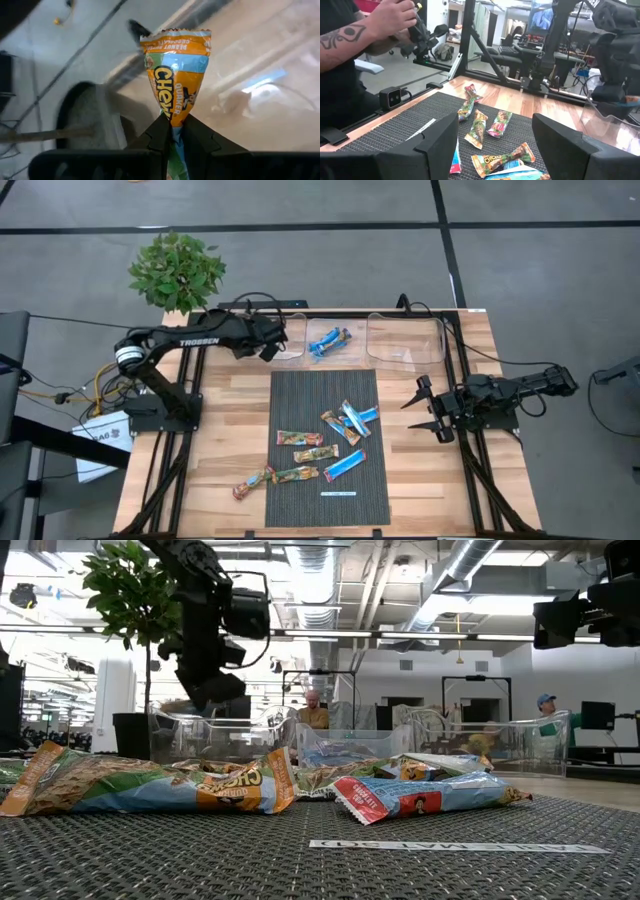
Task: Pick and place Granola Bars by type
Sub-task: Put the yellow granola bar into the left transparent bin
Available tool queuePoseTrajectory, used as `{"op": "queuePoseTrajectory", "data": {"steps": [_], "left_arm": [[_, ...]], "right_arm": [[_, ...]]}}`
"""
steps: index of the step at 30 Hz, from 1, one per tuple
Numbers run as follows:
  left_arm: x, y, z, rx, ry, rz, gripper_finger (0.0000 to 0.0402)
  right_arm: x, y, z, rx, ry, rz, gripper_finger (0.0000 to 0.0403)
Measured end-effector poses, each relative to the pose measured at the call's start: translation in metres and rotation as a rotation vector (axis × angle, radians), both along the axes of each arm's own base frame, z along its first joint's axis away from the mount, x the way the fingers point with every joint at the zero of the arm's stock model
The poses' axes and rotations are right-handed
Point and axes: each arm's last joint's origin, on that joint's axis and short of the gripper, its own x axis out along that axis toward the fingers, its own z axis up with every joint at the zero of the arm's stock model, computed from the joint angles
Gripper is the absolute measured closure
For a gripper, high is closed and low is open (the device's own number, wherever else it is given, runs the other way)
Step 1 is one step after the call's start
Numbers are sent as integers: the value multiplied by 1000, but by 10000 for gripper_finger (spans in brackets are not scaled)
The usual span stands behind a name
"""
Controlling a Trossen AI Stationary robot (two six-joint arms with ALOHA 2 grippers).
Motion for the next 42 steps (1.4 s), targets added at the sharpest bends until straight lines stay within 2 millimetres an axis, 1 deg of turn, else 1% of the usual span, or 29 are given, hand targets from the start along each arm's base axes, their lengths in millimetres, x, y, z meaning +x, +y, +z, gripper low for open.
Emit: {"op": "queuePoseTrajectory", "data": {"steps": [5, 13, 16, 21, 26, 29, 33, 38, 42], "left_arm": [[2, 2, -2, -4, -15, -2, 348], [5, 3, -3, 1, -27, -10, 280], [6, 3, -3, 6, -34, -14, 262], [9, 1, -3, 11, -43, -32, 251], [21, -10, 0, 36, -63, -142, 252], [32, -23, 5, 62, -87, -240, 253], [43, -49, 16, 92, -102, -404, 253], [49, -91, 29, 107, -105, -618, 253], [50, -130, 36, 56, -108, -837, 253]], "right_arm": [[0, 0, 0, 0, 0, 0, 154], [0, 0, 0, 0, 0, 0, 154], [0, 0, 0, 0, 1, 0, 154], [0, 0, 0, 0, 0, 0, 154], [0, 0, 0, 0, 0, 0, 154], [0, 0, 0, 0, 0, 0, 154], [0, 0, 0, 0, 0, 0, 154], [0, 0, 0, 0, 0, 0, 154], [0, 0, 0, 0, 0, 0, 154]]}}
